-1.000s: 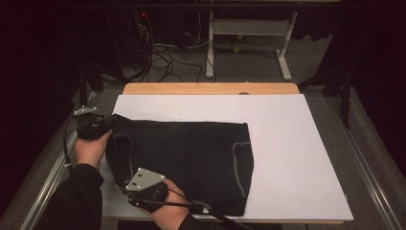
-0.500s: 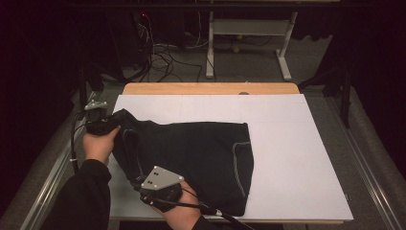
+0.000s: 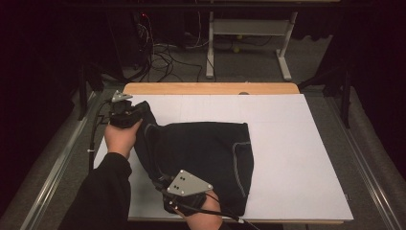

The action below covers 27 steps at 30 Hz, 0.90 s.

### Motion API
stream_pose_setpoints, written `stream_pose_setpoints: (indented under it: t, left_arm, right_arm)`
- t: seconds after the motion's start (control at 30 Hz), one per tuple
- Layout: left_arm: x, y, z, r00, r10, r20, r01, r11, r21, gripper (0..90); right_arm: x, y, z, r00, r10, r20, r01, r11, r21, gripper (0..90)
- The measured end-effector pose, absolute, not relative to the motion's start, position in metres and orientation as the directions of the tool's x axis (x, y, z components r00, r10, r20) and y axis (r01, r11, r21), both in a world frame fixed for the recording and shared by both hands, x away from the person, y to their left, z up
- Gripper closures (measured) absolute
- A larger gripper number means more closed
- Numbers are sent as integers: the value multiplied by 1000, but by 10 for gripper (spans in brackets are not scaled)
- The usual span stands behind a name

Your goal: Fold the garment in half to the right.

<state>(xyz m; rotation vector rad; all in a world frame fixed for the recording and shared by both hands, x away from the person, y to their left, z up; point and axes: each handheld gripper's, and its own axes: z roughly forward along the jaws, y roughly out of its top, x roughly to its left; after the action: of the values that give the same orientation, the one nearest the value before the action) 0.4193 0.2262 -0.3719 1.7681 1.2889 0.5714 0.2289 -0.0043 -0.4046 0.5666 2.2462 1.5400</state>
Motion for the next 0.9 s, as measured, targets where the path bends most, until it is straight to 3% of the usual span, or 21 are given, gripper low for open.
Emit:
stream_pose_setpoints:
  t: [0.33, 0.9]
  left_arm:
    - [427, 184, -371, 418, 905, -83, 526, -167, 834, 796]
    - [438, 121, -376, 453, 887, -90, 510, -175, 842, 796]
  right_arm:
    - [228, -44, -411, -825, 562, -61, 144, 314, 938, 741]
    - [226, -98, -429, -775, 631, -46, 191, 302, 934, 739]
